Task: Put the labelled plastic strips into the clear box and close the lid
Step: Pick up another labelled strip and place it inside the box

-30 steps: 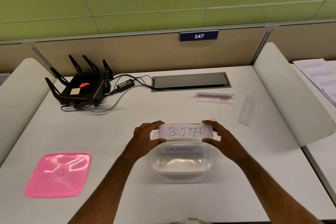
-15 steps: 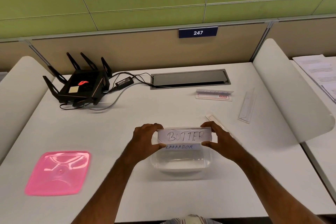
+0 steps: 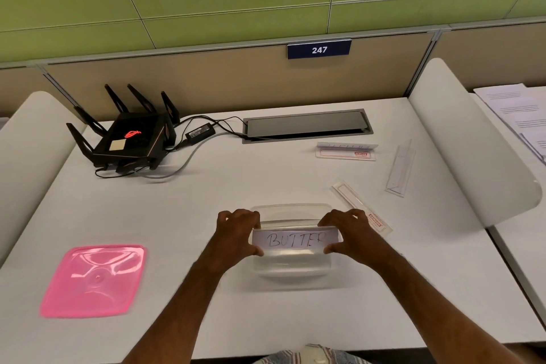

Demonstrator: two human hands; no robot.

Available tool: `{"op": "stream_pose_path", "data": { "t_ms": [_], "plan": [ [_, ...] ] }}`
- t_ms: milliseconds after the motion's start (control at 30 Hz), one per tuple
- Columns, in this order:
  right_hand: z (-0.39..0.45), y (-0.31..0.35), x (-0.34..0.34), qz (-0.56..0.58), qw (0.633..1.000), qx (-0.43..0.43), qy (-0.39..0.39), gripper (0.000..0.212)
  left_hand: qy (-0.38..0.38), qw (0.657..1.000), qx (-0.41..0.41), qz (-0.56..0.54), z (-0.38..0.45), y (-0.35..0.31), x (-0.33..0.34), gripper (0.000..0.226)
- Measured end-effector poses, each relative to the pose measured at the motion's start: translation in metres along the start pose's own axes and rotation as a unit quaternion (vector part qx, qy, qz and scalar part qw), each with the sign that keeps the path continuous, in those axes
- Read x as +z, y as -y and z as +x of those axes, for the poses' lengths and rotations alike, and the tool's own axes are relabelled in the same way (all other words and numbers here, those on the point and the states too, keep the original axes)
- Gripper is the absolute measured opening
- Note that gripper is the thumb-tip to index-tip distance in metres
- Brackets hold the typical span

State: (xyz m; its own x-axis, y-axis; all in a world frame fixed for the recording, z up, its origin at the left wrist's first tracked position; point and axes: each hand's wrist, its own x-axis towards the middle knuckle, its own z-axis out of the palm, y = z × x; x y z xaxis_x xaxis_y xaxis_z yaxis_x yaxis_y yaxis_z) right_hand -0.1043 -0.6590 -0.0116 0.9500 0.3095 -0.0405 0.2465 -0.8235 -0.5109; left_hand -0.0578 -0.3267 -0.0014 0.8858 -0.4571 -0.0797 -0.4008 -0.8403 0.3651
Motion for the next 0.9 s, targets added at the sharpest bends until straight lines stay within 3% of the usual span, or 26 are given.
{"op": "stream_pose_path", "data": {
  "t_ms": [267,500,833,900],
  "plan": [
    [0.007,-0.003,0.017,-0.052,0.998,-0.002,0.043,0.051,-0.008,1.0,-0.006,0.007,-0.009,0.003,0.017,0.045],
    [0.008,0.002,0.021,-0.124,0.989,-0.005,0.077,0.042,0.054,0.997,-0.05,0.017,-0.004,-0.003,0.019,0.023],
    [0.007,0.007,0.027,-0.203,0.971,-0.001,0.125,0.022,0.079,0.991,0.016,0.107,0.008,-0.006,0.036,0.015],
    [0.012,0.005,0.036,-0.179,0.974,0.035,0.134,0.025,0.084,0.988,0.027,0.125,0.008,-0.003,0.038,0.013]
  ]
}}
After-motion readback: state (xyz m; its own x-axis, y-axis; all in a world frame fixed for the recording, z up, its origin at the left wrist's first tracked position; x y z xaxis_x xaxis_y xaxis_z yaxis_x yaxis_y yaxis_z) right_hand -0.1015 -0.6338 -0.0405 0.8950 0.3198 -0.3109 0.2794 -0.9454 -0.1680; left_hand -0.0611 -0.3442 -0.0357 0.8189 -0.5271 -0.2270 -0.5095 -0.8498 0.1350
